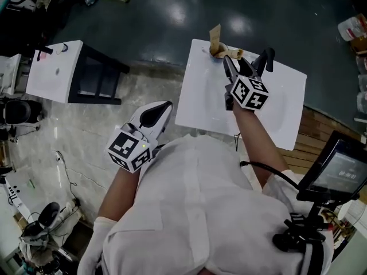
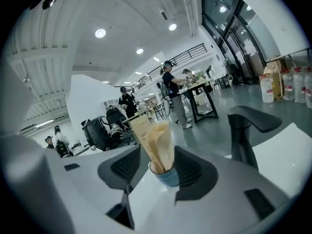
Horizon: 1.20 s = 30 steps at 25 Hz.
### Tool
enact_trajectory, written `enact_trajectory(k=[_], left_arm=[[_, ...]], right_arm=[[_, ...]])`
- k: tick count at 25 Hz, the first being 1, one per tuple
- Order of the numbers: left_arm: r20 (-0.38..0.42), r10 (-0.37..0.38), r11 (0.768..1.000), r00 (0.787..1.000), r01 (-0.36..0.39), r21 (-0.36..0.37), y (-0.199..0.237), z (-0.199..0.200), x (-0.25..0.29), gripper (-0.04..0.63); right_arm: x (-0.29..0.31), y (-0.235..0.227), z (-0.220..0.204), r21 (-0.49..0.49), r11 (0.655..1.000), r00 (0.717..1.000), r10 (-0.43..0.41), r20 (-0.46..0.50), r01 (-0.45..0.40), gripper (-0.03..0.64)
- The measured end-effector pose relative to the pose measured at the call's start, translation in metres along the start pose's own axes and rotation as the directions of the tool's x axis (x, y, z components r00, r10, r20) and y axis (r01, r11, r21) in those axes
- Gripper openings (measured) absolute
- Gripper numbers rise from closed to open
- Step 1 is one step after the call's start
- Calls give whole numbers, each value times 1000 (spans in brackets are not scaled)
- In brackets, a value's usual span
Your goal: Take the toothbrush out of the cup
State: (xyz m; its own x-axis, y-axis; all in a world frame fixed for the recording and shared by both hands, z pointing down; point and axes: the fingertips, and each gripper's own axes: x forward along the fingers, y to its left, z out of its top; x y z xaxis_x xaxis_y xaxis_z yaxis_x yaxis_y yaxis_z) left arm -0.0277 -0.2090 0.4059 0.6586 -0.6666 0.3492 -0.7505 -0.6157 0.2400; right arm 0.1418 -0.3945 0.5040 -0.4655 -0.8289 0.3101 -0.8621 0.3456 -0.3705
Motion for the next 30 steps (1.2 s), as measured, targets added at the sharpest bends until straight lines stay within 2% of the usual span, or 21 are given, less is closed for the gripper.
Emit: enact_trajectory(k=[10, 13, 18, 30], left_arm=[[-2, 59, 998, 998, -59, -20, 7, -2, 2, 6], [7, 72, 997, 997, -72, -26, 7, -1, -1, 6], [9, 86, 996, 996, -86, -34, 8, -4, -6, 6], [16, 81, 996, 997, -81, -33, 10, -3, -18, 6]], right_arm=[[16, -12, 1, 3, 1000, 1000, 2, 3, -2, 179], [16, -11, 3, -25, 1000, 1000, 3, 7, -3, 114], [16, -12, 8, -65, 998, 1000, -8, 17, 9, 73], [8, 0, 29, -184, 983, 999, -14, 49, 23, 52]])
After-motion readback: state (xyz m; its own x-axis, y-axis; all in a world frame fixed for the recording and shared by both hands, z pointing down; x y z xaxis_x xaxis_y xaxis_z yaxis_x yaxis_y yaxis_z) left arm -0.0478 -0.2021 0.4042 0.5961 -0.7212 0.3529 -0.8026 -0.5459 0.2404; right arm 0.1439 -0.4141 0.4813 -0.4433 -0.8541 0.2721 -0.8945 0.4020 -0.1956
